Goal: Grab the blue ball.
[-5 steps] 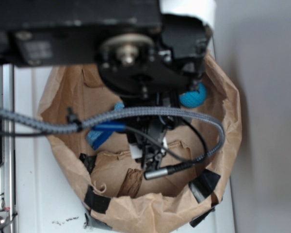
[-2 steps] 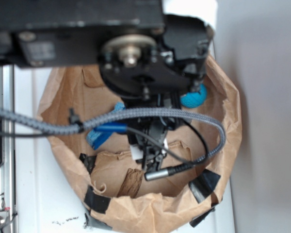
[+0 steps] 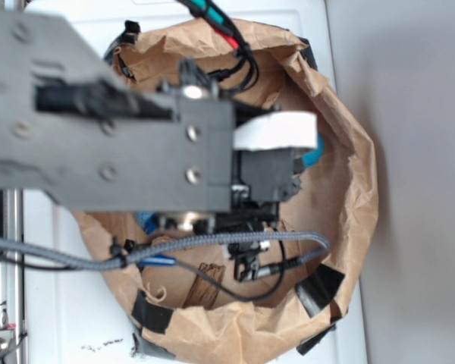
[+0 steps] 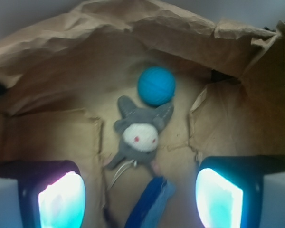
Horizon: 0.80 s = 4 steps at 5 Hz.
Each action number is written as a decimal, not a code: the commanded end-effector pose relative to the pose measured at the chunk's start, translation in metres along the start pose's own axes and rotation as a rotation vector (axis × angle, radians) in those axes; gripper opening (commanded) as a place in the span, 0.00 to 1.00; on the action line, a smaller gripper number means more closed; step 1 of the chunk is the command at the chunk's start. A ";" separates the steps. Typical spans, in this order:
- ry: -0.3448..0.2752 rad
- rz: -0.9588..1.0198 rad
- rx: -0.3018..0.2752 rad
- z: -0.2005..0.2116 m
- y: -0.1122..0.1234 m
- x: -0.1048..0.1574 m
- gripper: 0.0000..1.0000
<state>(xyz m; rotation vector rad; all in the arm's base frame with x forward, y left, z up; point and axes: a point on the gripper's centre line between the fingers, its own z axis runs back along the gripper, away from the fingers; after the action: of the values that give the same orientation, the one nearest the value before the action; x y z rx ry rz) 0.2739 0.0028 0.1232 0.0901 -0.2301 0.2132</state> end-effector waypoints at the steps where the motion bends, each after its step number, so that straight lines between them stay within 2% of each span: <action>1: -0.022 0.004 0.017 -0.042 0.005 0.019 1.00; 2: -0.005 0.052 0.019 -0.044 0.010 0.035 1.00; 3: -0.051 0.134 0.009 -0.046 0.020 0.044 1.00; 4: -0.101 0.194 -0.018 -0.052 0.021 0.058 1.00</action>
<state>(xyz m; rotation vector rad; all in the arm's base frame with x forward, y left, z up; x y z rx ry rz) 0.3282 0.0312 0.0677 0.0710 -0.2731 0.3747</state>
